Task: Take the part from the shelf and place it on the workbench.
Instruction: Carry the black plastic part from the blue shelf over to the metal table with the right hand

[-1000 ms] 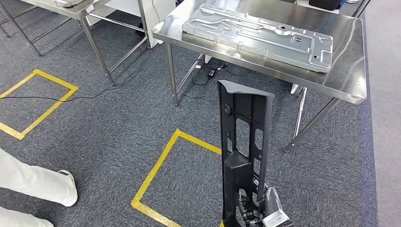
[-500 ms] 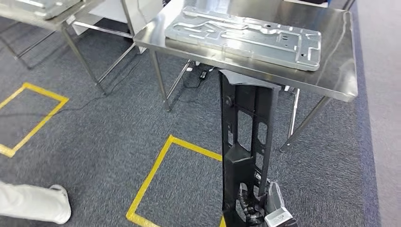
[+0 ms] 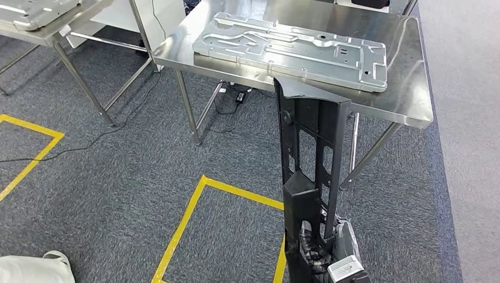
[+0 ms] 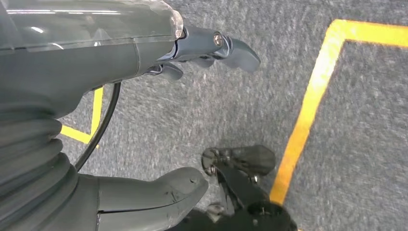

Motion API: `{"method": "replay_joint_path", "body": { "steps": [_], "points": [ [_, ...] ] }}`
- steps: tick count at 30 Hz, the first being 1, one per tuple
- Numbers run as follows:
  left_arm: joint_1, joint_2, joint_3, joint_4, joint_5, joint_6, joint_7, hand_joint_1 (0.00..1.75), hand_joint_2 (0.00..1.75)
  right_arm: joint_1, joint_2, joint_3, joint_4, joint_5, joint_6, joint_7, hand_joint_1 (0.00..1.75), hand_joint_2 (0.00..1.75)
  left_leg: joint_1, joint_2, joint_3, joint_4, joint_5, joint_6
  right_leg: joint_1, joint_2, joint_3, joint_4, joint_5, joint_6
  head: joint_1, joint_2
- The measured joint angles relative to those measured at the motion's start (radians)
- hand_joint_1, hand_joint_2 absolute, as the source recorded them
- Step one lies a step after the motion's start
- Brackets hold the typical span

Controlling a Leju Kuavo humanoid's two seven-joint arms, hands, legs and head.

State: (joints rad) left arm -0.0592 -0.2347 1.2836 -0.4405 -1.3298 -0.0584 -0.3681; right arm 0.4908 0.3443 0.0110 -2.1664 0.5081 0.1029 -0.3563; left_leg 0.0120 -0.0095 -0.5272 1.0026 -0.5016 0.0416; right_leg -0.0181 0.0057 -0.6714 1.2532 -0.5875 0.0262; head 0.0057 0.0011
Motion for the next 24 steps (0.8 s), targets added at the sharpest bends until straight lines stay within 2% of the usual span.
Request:
{"method": "replay_joint_path", "body": {
  "steps": [1,2,3,4,6,8,9,10,13,14,15,17,18,20,21,23,24],
  "points": [
    [0.0,-0.001,0.0,0.0,-0.001,0.0,0.0,0.0,1.75,-0.002,-0.001,0.001,-0.003,0.01,-0.008,0.005,1.75,1.75,0.001,0.0,0.011,0.0,-0.008,-0.004,-0.002,-0.002,0.02,-0.062,0.049,0.0,0.0,0.0],
    [0.001,-0.001,0.0,0.0,-0.003,0.0,0.0,0.0,1.75,-0.005,-0.003,0.002,-0.007,0.021,-0.014,0.012,1.75,1.75,0.002,0.001,0.021,-0.001,-0.015,-0.008,-0.003,-0.004,0.044,-0.122,0.084,-0.001,0.0,0.0],
    [0.0,-0.002,0.001,0.0,-0.005,0.0,0.0,0.0,1.75,-0.008,-0.005,0.003,-0.012,0.03,-0.02,0.018,1.75,1.75,0.002,0.002,0.029,-0.001,-0.022,-0.013,0.0,-0.007,0.062,-0.175,0.1,-0.003,0.0,0.0],
    [-0.001,-0.002,0.001,0.0,-0.007,0.0,0.0,0.0,1.75,-0.013,-0.007,0.005,-0.018,0.04,-0.025,0.025,1.75,1.75,0.001,0.003,0.033,-0.001,-0.027,-0.019,0.003,-0.009,0.072,-0.204,0.105,-0.007,0.0,0.0],
    [-0.003,-0.002,0.001,0.0,-0.011,0.0,0.001,0.0,1.75,-0.025,-0.011,0.007,-0.033,0.065,-0.031,0.047,1.75,1.75,0.0,0.006,0.039,0.006,-0.033,-0.033,0.009,-0.009,0.074,-0.215,0.093,-0.021,0.0,0.0],
    [-0.005,-0.001,0.002,0.0,-0.015,0.002,0.003,0.0,1.75,-0.049,-0.014,0.007,-0.053,0.094,-0.031,0.082,1.75,1.75,0.002,0.008,0.04,0.025,-0.041,-0.043,0.007,-0.005,0.088,-0.219,0.1,-0.036,-0.001,0.0],
    [-0.008,0.0,0.002,0.001,-0.017,0.003,0.004,0.0,1.75,-0.064,-0.015,0.007,-0.064,0.106,-0.03,0.098,1.75,1.75,0.002,0.008,0.027,0.053,-0.049,-0.046,0.005,-0.005,0.097,-0.222,0.098,-0.043,-0.001,0.0],
    [-0.012,0.001,0.002,0.002,-0.019,0.005,0.004,0.0,1.75,-0.078,-0.016,0.007,-0.074,0.117,-0.029,0.109,1.75,1.75,0.004,0.008,0.001,0.102,-0.066,-0.048,0.005,-0.005,0.104,-0.225,0.096,-0.048,-0.001,0.0],
    [-0.013,0.001,0.001,0.004,-0.023,0.008,0.004,0.0,1.75,-0.1,-0.021,0.007,-0.088,0.152,-0.028,0.128,1.75,1.75,0.004,0.008,-0.115,0.28,-0.132,-0.051,0.01,-0.005,0.118,-0.225,0.081,-0.059,-0.001,0.0],
    [-0.011,0.001,0.001,0.005,-0.025,0.008,0.004,0.0,1.75,-0.101,-0.022,0.007,-0.091,0.164,-0.029,0.131,1.75,1.75,0.004,0.008,-0.139,0.3,-0.133,-0.049,0.013,-0.002,0.125,-0.225,0.075,-0.06,-0.001,0.0],
    [-0.008,0.001,0.002,0.005,-0.026,0.009,0.004,0.0,1.75,-0.101,-0.023,0.007,-0.094,0.174,-0.031,0.133,1.75,1.75,0.003,0.008,-0.148,0.287,-0.114,-0.046,0.015,0.0,0.133,-0.225,0.068,-0.061,-0.001,0.0],
    [-0.005,0.002,0.002,0.005,-0.029,0.01,0.004,0.0,1.75,-0.104,-0.025,0.006,-0.102,0.19,-0.035,0.133,1.75,1.75,-0.003,0.008,-0.123,0.173,-0.024,-0.032,0.019,0.002,0.155,-0.226,0.052,-0.059,-0.001,0.0],
    [-0.004,0.003,0.002,0.005,-0.03,0.01,0.004,0.0,1.75,-0.106,-0.026,0.006,-0.106,0.196,-0.036,0.134,1.75,1.75,-0.007,0.008,-0.108,0.118,0.003,-0.026,0.021,0.003,0.164,-0.225,0.044,-0.057,-0.001,0.0],
    [-0.005,0.006,0.001,0.005,-0.032,0.01,0.004,0.0,1.75,-0.112,-0.027,0.005,-0.112,0.209,-0.04,0.136,1.75,1.75,-0.016,0.006,-0.089,0.055,0.021,-0.014,0.022,0.005,0.173,-0.225,0.032,-0.046,-0.001,0.0],
    [-0.004,0.007,0.001,0.005,-0.032,0.01,0.005,0.0,1.75,-0.114,-0.028,0.004,-0.115,0.216,-0.043,0.137,1.75,1.75,-0.017,0.005,-0.086,0.049,0.013,-0.009,0.023,0.006,0.176,-0.224,0.032,-0.04,-0.002,0.0],
    [-0.002,0.005,0.001,0.005,-0.034,0.01,0.005,0.0,1.75,-0.12,-0.031,0.004,-0.124,0.232,-0.051,0.142,1.75,1.75,-0.013,0.005,-0.066,0.029,0.027,0.0,0.024,0.006,0.183,-0.214,0.03,-0.028,-0.002,0.0],
    [-0.002,0.004,0.001,0.005,-0.034,0.009,0.005,0.0,1.75,-0.123,-0.032,0.003,-0.128,0.239,-0.056,0.143,1.75,1.75,-0.009,0.005,-0.054,0.021,0.027,0.004,0.024,0.005,0.176,-0.194,0.024,-0.023,-0.002,0.0]
  ]
}}
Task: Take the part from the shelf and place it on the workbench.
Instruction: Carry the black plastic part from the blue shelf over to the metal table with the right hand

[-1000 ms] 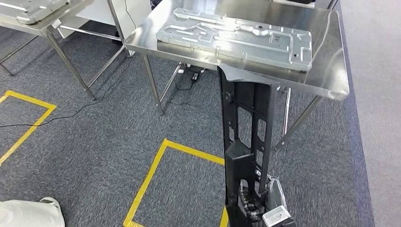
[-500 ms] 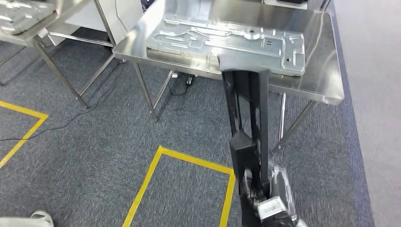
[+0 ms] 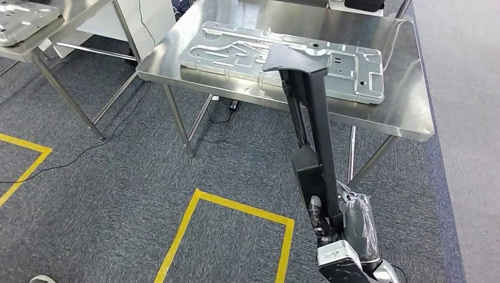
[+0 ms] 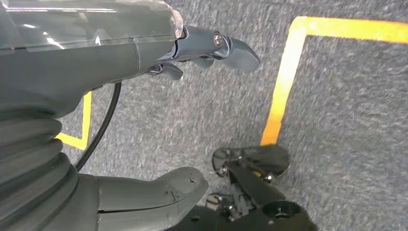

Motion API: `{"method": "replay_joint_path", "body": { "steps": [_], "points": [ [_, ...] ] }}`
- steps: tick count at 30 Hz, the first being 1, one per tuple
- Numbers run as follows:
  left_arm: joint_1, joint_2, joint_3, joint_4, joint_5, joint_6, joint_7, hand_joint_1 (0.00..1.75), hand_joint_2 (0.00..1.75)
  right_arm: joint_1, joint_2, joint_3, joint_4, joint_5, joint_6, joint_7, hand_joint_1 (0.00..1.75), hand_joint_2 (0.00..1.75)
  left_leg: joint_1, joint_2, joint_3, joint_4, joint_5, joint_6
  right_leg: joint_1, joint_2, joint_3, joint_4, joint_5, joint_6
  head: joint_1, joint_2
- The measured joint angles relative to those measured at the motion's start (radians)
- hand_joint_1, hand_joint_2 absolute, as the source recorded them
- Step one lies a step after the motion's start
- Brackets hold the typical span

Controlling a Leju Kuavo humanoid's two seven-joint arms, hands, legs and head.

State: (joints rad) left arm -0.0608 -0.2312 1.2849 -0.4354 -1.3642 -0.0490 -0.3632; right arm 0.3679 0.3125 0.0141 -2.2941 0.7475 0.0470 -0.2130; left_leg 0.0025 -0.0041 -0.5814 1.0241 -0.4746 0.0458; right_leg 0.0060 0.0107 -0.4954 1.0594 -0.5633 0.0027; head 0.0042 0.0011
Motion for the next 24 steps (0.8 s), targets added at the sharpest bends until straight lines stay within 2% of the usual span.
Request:
{"method": "replay_joint_path", "body": {
  "steps": [1,2,4,5,6,7,9,10,11,14,15,16,17,19,20,21,22,24],
  "points": [
    [-0.001,-0.001,0.0,0.0,0.0,0.0,0.0,0.0,1.75,-0.004,-0.001,-0.001,-0.004,0.007,-0.006,0.001,1.75,1.75,0.002,0.0,0.012,-0.006,-0.001,0.004,-0.002,-0.001,-0.019,0.037,-0.015,0.005,0.0,0.0],
    [-0.002,-0.001,0.0,0.0,-0.001,-0.001,0.0,0.0,1.75,-0.007,-0.003,-0.002,-0.007,0.014,-0.011,0.002,1.75,1.75,0.003,0.001,0.019,-0.009,-0.004,0.007,-0.005,-0.002,-0.05,0.091,-0.035,0.01,0.0,0.0],
    [-0.003,-0.001,0.0,0.0,-0.004,-0.001,0.0,0.0,1.75,-0.011,-0.007,-0.008,-0.012,0.033,-0.022,0.006,1.75,1.75,0.003,0.0,0.03,-0.011,-0.015,0.009,-0.012,-0.004,-0.132,0.201,-0.082,0.02,0.0,0.0],
    [-0.002,-0.001,0.0,0.0,-0.006,-0.001,0.0,0.0,1.75,-0.012,-0.009,-0.011,-0.013,0.047,-0.028,0.009,1.75,1.75,0.004,0.0,0.037,-0.011,-0.022,0.008,-0.015,-0.004,-0.162,0.226,-0.091,0.024,0.0,0.0],
    [-0.001,-0.001,0.0,0.0,-0.008,-0.002,0.0,0.0,1.75,-0.014,-0.012,-0.014,-0.014,0.061,-0.033,0.013,1.75,1.75,0.004,-0.001,0.048,-0.011,-0.031,0.006,-0.018,-0.005,-0.175,0.219,-0.08,0.026,0.0,0.0],
    [0.0,-0.001,0.0,0.001,-0.009,-0.002,0.0,0.0,1.75,-0.016,-0.014,-0.017,-0.015,0.078,-0.038,0.018,1.75,1.75,0.005,-0.002,0.06,-0.011,-0.04,0.003,-0.021,-0.006,-0.172,0.18,-0.046,0.028,0.0,0.0],
    [0.0,-0.001,0.0,0.003,-0.012,-0.004,0.0,0.0,1.75,-0.024,-0.02,-0.023,-0.017,0.117,-0.048,0.031,1.75,1.75,0.007,-0.003,0.083,-0.011,-0.06,-0.005,-0.021,-0.009,-0.146,0.063,0.051,0.025,0.0,0.0],
    [-0.001,-0.001,-0.001,0.005,-0.014,-0.004,-0.001,0.0,1.75,-0.03,-0.023,-0.027,-0.017,0.143,-0.054,0.039,1.75,1.75,0.007,-0.003,0.091,-0.011,-0.068,-0.011,-0.018,-0.011,-0.137,0.022,0.08,0.019,0.0,0.0],
    [-0.003,-0.001,-0.001,0.006,-0.015,-0.004,-0.001,0.0,1.75,-0.036,-0.027,-0.032,-0.018,0.169,-0.059,0.048,1.75,1.75,0.006,-0.002,0.094,-0.012,-0.075,-0.017,-0.015,-0.012,-0.133,0.0,0.096,0.013,0.001,0.0],
    [-0.006,0.001,-0.005,0.008,-0.019,-0.004,-0.002,0.0,1.75,-0.055,-0.038,-0.049,-0.02,0.249,-0.072,0.078,1.75,1.75,0.006,-0.001,0.109,-0.004,-0.083,-0.034,-0.014,-0.008,-0.117,-0.015,0.093,-0.011,0.002,0.0],
    [-0.007,0.002,-0.008,0.009,-0.02,-0.004,-0.003,0.0,1.75,-0.064,-0.041,-0.055,-0.02,0.275,-0.074,0.088,1.75,1.75,0.006,-0.001,0.105,0.02,-0.086,-0.037,-0.016,-0.008,-0.106,-0.021,0.09,-0.018,0.002,0.0],
    [-0.009,0.004,-0.01,0.01,-0.021,-0.005,-0.003,0.0,1.75,-0.073,-0.045,-0.062,-0.02,0.301,-0.074,0.097,1.75,1.75,0.007,-0.001,0.085,0.061,-0.095,-0.04,-0.017,-0.008,-0.093,-0.025,0.086,-0.025,0.002,0.0],
    [-0.011,0.006,-0.012,0.012,-0.024,-0.006,-0.004,0.0,1.75,-0.084,-0.047,-0.068,-0.02,0.328,-0.075,0.107,1.75,1.75,0.009,-0.001,0.053,0.119,-0.111,-0.043,-0.018,-0.01,-0.084,-0.028,0.081,-0.031,0.002,0.0],
    [-0.014,0.007,-0.015,0.017,-0.029,-0.007,-0.004,0.0,1.75,-0.108,-0.054,-0.083,-0.017,0.395,-0.075,0.129,1.75,1.75,0.01,-0.001,-0.035,0.243,-0.163,-0.05,-0.018,-0.009,-0.07,-0.029,0.067,-0.036,0.002,0.0],
    [-0.013,0.008,-0.016,0.02,-0.031,-0.008,-0.003,0.0,1.75,-0.118,-0.058,-0.091,-0.016,0.427,-0.076,0.14,1.75,1.75,0.01,-0.001,-0.068,0.276,-0.18,-0.051,-0.018,-0.008,-0.061,-0.029,0.059,-0.037,0.002,0.0],
    [-0.012,0.009,-0.017,0.022,-0.032,-0.008,-0.002,0.0,1.75,-0.128,-0.063,-0.099,-0.014,0.458,-0.077,0.148,1.75,1.75,0.01,-0.001,-0.089,0.279,-0.181,-0.051,-0.017,-0.006,-0.05,-0.029,0.05,-0.036,0.002,0.0],
    [-0.012,0.01,-0.018,0.023,-0.033,-0.008,-0.002,0.0,1.75,-0.137,-0.067,-0.105,-0.012,0.486,-0.079,0.155,1.75,1.75,0.01,-0.001,-0.091,0.246,-0.156,-0.05,-0.017,-0.004,-0.036,-0.029,0.04,-0.034,0.002,0.0],
    [-0.011,0.015,-0.019,0.026,-0.037,-0.008,0.0,0.0,1.75,-0.156,-0.076,-0.113,-0.009,0.542,-0.09,0.166,1.75,1.75,0.007,0.0,-0.069,0.126,-0.055,-0.039,-0.017,-0.003,-0.009,-0.029,0.019,-0.028,0.002,0.0]
  ]
}}
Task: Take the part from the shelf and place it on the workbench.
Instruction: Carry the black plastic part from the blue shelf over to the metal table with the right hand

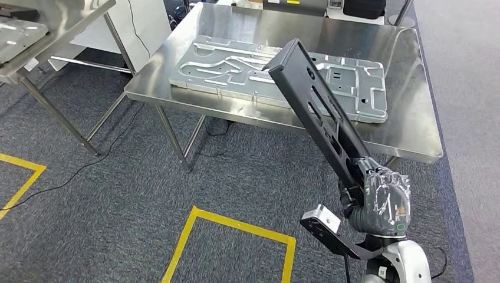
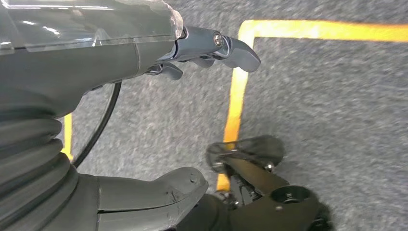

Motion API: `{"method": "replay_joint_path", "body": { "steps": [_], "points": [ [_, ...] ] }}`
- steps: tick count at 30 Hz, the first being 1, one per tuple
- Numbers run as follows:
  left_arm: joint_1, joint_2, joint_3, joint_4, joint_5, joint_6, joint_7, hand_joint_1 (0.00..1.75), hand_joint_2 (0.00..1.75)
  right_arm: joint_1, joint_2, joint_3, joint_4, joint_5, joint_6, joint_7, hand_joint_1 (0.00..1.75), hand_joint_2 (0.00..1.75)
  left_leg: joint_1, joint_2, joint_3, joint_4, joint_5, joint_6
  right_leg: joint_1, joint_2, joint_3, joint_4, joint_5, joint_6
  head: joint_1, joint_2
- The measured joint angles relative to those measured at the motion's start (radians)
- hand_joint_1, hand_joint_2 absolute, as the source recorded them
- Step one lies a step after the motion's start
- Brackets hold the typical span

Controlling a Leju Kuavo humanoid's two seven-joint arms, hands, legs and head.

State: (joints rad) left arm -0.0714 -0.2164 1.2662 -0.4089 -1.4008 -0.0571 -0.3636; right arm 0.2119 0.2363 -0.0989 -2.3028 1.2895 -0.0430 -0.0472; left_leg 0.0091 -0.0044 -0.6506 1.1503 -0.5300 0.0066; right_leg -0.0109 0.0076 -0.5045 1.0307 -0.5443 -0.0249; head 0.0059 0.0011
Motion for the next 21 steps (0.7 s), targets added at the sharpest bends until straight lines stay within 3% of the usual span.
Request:
{"method": "replay_joint_path", "body": {
  "steps": [2,6,8,10,12,13,16,17,18,21],
  "points": [
    [-0.001,0.006,-0.001,0.004,-0.004,0.001,0.002,0.0,1.75,-0.022,-0.012,-0.006,0.007,0.061,-0.016,0.009,1.75,1.75,-0.007,0.0,0.017,-0.08,0.063,0.013,0.001,0.002,0.015,-0.001,-0.018,0.011,0.0,0.0],
    [-0.003,0.009,-0.01,0.013,-0.011,0.004,0.004,0.0,1.75,-0.051,-0.05,-0.014,0.03,0.173,-0.025,0.02,1.75,1.75,-0.004,-0.002,0.042,-0.112,0.069,0.035,0.004,0.002,0.018,0.025,-0.018,0.034,-0.001,0.0],
    [-0.006,0.011,-0.014,0.016,-0.011,0.005,0.005,0.0,1.75,-0.057,-0.072,-0.014,0.045,0.214,-0.031,0.022,1.75,1.75,0.0,-0.003,0.065,-0.125,0.064,0.044,0.001,-0.001,-0.029,0.107,-0.033,0.044,-0.001,0.0],
    [-0.008,0.013,-0.018,0.019,-0.012,0.006,0.005,0.0,1.75,-0.058,-0.095,-0.013,0.068,0.241,-0.037,0.022,1.75,1.75,0.0,-0.004,0.081,-0.128,0.05,0.05,-0.001,-0.002,-0.111,0.219,-0.082,0.053,-0.001,0.0],
    [-0.009,0.015,-0.021,0.022,-0.012,0.006,0.005,0.0,1.75,-0.054,-0.116,-0.009,0.095,0.254,-0.038,0.022,1.75,1.75,0.0,-0.006,0.102,-0.128,0.031,0.049,-0.003,-0.002,-0.17,0.264,-0.109,0.056,-0.001,0.0],
    [-0.008,0.015,-0.022,0.024,-0.012,0.006,0.005,0.0,1.75,-0.053,-0.126,-0.004,0.107,0.257,-0.038,0.023,1.75,1.75,0.0,-0.008,0.116,-0.128,0.021,0.047,-0.003,-0.003,-0.177,0.242,-0.093,0.056,-0.001,0.0],
    [-0.009,0.016,-0.023,0.032,-0.013,0.006,0.005,0.0,1.75,-0.052,-0.155,0.01,0.136,0.259,-0.038,0.023,1.75,1.75,-0.001,-0.01,0.157,-0.129,-0.013,0.038,0.001,-0.005,-0.153,0.082,0.049,0.045,0.0,0.0],
    [-0.011,0.016,-0.024,0.035,-0.013,0.006,0.005,0.0,1.75,-0.052,-0.166,0.014,0.146,0.26,-0.039,0.022,1.75,1.75,-0.001,-0.011,0.163,-0.129,-0.023,0.033,0.005,-0.006,-0.148,0.049,0.081,0.038,0.0,0.0],
    [-0.012,0.016,-0.024,0.037,-0.013,0.006,0.005,0.0,1.75,-0.051,-0.177,0.019,0.156,0.26,-0.04,0.022,1.75,1.75,-0.001,-0.011,0.17,-0.13,-0.03,0.027,0.009,-0.007,-0.148,0.035,0.096,0.031,0.002,0.0],
    [-0.016,0.019,-0.024,0.04,-0.013,0.008,0.005,0.0,1.75,-0.051,-0.211,0.03,0.177,0.261,-0.045,0.018,1.75,1.75,-0.002,-0.01,0.19,-0.119,-0.038,0.009,0.01,-0.006,-0.122,0.021,0.084,0.007,0.003,0.0]
  ]
}}
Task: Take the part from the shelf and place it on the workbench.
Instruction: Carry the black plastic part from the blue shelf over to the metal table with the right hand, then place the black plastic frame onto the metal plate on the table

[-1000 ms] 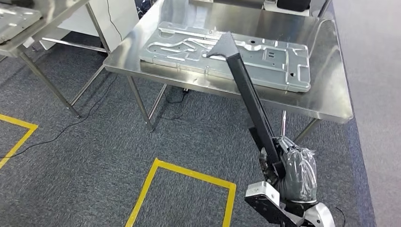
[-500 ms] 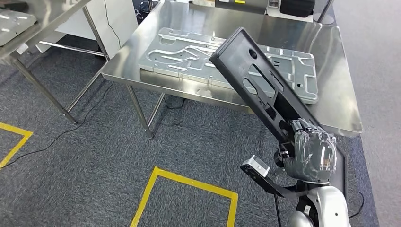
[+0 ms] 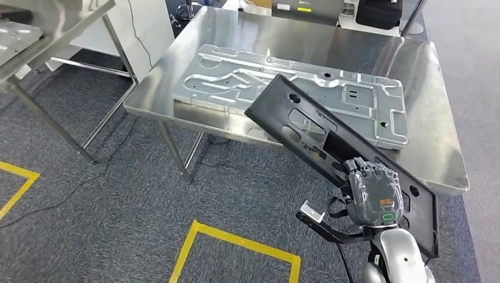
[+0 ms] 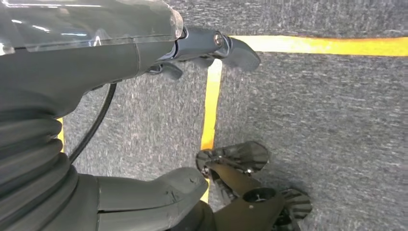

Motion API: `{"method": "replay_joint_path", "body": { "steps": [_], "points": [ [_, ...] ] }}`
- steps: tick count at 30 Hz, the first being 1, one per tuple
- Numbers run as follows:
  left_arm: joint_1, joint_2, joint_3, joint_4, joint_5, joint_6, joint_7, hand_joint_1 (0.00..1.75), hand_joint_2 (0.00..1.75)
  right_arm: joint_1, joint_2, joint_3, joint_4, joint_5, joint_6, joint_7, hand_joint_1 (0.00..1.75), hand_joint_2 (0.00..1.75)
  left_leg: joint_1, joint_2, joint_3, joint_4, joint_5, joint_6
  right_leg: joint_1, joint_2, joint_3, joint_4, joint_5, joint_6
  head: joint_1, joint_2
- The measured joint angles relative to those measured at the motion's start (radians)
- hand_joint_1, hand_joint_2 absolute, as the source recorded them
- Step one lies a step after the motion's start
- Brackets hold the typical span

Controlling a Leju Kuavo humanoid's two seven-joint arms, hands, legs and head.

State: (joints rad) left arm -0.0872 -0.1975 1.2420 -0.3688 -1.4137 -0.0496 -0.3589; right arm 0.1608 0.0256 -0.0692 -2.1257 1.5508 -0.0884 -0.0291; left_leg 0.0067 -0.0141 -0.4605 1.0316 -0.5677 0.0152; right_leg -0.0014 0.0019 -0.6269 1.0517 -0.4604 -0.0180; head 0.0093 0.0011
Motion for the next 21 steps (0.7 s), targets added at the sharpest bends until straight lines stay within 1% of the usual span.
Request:
{"method": "replay_joint_path", "body": {
  "steps": [1,2,3,5,6,7,8,10,11,12,13,14,15,16,17,18,19,20,21],
  "points": [
    [-0.002,0.002,0.0,0.001,0.0,0.0,0.0,0.0,1.75,-0.002,-0.011,0.003,0.006,0.0,-0.004,-0.002,1.75,1.75,0.0,0.002,-0.006,0.025,-0.005,-0.004,-0.003,0.0,0.017,-0.007,-0.006,-0.008,0.0,0.0],
    [-0.003,0.003,0.0,0.003,0.0,0.001,0.0,0.0,1.75,-0.003,-0.023,0.006,0.012,0.0,-0.011,-0.005,1.75,1.75,0.001,0.004,-0.025,0.067,-0.02,-0.007,-0.005,-0.001,0.033,-0.013,-0.012,-0.014,0.0,0.0],
    [-0.005,0.004,-0.001,0.005,0.0,0.001,0.0,0.0,1.75,-0.004,-0.035,0.01,0.018,0.0,-0.019,-0.009,1.75,1.75,0.003,0.006,-0.058,0.125,-0.041,-0.01,-0.005,-0.002,0.046,-0.017,-0.02,-0.018,0.0,0.0],
    [-0.004,0.006,-0.001,0.01,0.0,0.002,0.0,0.0,1.75,-0.005,-0.063,0.02,0.032,0.001,-0.036,-0.019,1.75,1.75,0.004,0.007,-0.142,0.237,-0.09,-0.015,-0.005,-0.001,0.065,-0.019,-0.037,-0.02,0.0,0.0],
    [-0.002,0.007,-0.001,0.012,0.0,0.003,0.0,0.0,1.75,-0.004,-0.076,0.025,0.04,0.001,-0.046,-0.025,1.75,1.75,0.004,0.007,-0.175,0.262,-0.1,-0.015,-0.004,0.0,0.076,-0.019,-0.047,-0.02,-0.001,0.0],
    [0.001,0.009,-0.001,0.014,0.0,0.004,0.0,0.0,1.75,-0.003,-0.09,0.03,0.048,0.001,-0.057,-0.03,1.75,1.75,0.004,0.007,-0.195,0.257,-0.091,-0.012,-0.003,0.002,0.09,-0.019,-0.058,-0.019,0.0,0.0],
    [0.003,0.011,-0.001,0.016,0.0,0.005,0.0,0.0,1.75,-0.003,-0.105,0.036,0.056,0.001,-0.068,-0.034,1.75,1.75,0.001,0.007,-0.2,0.22,-0.058,-0.006,-0.001,0.003,0.106,-0.019,-0.07,-0.018,0.0,0.0],
    [0.007,0.018,-0.001,0.02,0.0,0.007,0.0,0.0,1.75,-0.004,-0.135,0.046,0.073,0.001,-0.088,-0.039,1.75,1.75,-0.009,0.007,-0.194,0.104,0.052,0.013,0.001,0.003,0.133,-0.02,-0.093,-0.014,0.0,0.0],
    [0.008,0.021,-0.001,0.022,-0.001,0.008,0.0,0.0,1.75,-0.005,-0.15,0.051,0.082,0.001,-0.096,-0.042,1.75,1.75,-0.015,0.007,-0.189,0.057,0.096,0.022,0.001,0.004,0.141,-0.021,-0.102,-0.01,0.0,0.0],
    [0.01,0.024,-0.001,0.025,-0.001,0.008,0.0,0.0,1.75,-0.006,-0.164,0.055,0.092,0.001,-0.102,-0.044,1.75,1.75,-0.02,0.007,-0.187,0.029,0.125,0.028,-0.001,0.004,0.145,-0.027,-0.108,-0.004,0.0,0.0],
    [0.011,0.027,-0.001,0.027,-0.001,0.008,-0.001,0.0,1.75,-0.006,-0.176,0.059,0.101,0.001,-0.107,-0.047,1.75,1.75,-0.024,0.007,-0.184,0.017,0.132,0.032,-0.001,0.005,0.151,-0.03,-0.109,0.003,0.0,0.0],
    [0.011,0.027,-0.001,0.029,-0.001,0.008,-0.002,0.0,1.75,-0.006,-0.188,0.061,0.107,0.001,-0.11,-0.049,1.75,1.75,-0.023,0.008,-0.173,0.003,0.132,0.035,-0.002,0.005,0.156,-0.035,-0.106,0.009,-0.001,0.0],
    [0.011,0.028,-0.001,0.03,-0.001,0.008,-0.003,0.0,1.75,-0.006,-0.2,0.064,0.113,0.001,-0.112,-0.052,1.75,1.75,-0.021,0.007,-0.158,-0.01,0.134,0.038,-0.003,0.005,0.162,-0.032,-0.102,0.014,-0.001,0.0],
    [0.011,0.029,-0.001,0.031,-0.001,0.008,-0.003,0.0,1.75,-0.008,-0.211,0.066,0.118,0.001,-0.115,-0.054,1.75,1.75,-0.017,0.007,-0.138,-0.025,0.132,0.042,-0.003,0.004,0.159,-0.01,-0.099,0.019,-0.001,0.0],
    [0.01,0.029,-0.002,0.032,-0.001,0.008,-0.004,0.0,1.75,-0.011,-0.223,0.067,0.122,0.001,-0.118,-0.056,1.75,1.75,-0.013,0.006,-0.118,-0.039,0.13,0.045,-0.004,0.003,0.142,0.027,-0.103,0.024,-0.001,0.0],
    [0.009,0.03,-0.002,0.032,-0.001,0.008,-0.004,0.0,1.75,-0.013,-0.234,0.068,0.127,0.001,-0.12,-0.057,1.75,1.75,-0.01,0.006,-0.102,-0.048,0.125,0.047,-0.006,0.003,0.111,0.081,-0.115,0.029,0.0,0.0],
    [0.008,0.03,-0.002,0.033,-0.001,0.008,-0.004,0.0,1.75,-0.016,-0.244,0.069,0.131,0.001,-0.122,-0.058,1.75,1.75,-0.009,0.005,-0.09,-0.052,0.118,0.048,-0.008,0.003,0.071,0.138,-0.135,0.034,0.0,0.0],
    [0.007,0.03,-0.002,0.033,0.0,0.008,-0.005,0.0,1.75,-0.017,-0.25,0.069,0.134,0.001,-0.123,-0.059,1.75,1.75,-0.008,0.005,-0.084,-0.053,0.113,0.048,-0.01,0.003,0.039,0.18,-0.155,0.038,0.0,0.0],
    [0.006,0.03,-0.002,0.034,0.0,0.008,-0.005,0.0,1.75,-0.016,-0.254,0.07,0.137,0.001,-0.123,-0.059,1.75,1.75,-0.008,0.004,-0.08,-0.054,0.109,0.048,-0.012,0.003,0.017,0.206,-0.17,0.04,0.0,0.0]
  ]
}}
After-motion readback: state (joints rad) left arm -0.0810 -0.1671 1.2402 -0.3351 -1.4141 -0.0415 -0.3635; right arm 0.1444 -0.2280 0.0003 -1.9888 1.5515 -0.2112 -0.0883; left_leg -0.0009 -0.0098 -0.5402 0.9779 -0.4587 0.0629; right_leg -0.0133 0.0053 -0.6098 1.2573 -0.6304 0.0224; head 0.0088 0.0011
